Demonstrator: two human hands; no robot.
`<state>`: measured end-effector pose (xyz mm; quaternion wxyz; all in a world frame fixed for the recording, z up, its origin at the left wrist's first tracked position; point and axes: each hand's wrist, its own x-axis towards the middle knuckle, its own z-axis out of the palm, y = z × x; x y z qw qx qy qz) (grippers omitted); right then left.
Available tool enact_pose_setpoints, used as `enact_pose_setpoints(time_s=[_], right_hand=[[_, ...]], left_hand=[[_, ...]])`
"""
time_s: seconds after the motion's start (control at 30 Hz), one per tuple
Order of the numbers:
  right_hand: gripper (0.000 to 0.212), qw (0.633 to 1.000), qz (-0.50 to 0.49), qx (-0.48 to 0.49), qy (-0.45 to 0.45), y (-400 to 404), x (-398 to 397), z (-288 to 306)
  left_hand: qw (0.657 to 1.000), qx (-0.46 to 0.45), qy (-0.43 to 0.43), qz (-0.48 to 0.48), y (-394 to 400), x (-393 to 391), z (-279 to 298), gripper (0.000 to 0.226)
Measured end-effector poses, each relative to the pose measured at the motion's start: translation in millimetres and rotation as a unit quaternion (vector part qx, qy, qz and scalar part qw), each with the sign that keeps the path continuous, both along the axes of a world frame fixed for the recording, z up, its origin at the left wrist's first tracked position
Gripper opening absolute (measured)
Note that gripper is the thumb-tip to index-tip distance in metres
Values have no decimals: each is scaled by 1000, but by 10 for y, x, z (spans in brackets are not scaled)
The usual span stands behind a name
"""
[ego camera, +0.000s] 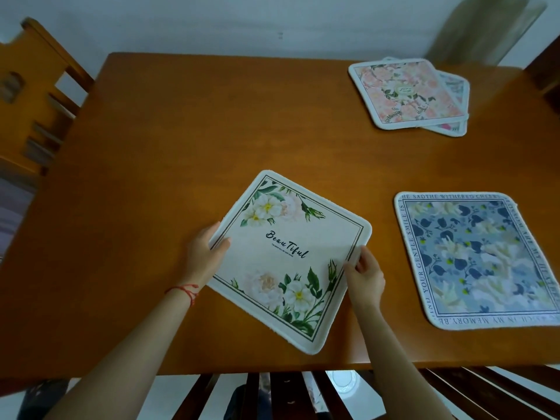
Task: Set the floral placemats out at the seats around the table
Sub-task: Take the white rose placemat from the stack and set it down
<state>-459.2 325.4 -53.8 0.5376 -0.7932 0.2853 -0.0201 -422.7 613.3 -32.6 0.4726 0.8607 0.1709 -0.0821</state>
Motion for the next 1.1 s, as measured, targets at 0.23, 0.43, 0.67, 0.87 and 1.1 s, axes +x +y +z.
enact_pose_setpoints(time_s=[0.23,0.43,0.67,0.87,1.1], right_hand=[[30,996,84,-20,-26,-118,386,148],[33,992,122,-18,-28,-121,646,124],[27,990,131,-25,-39,-162,550,96],[27,992,101,-44,-56,-146,79,25],[39,996,81,-35,-23,-145,-10,-66]], left_hand=[[995,-58,13,79,-70,-423,-9,49],[986,-94,5,134,-192,-648,-32,46],[983,-103,6,152,-132,-621,-60,47],[981,-131,-6,144,-203,-507,16,44],[978,-142,-6,154,-277,-614,37,45]])
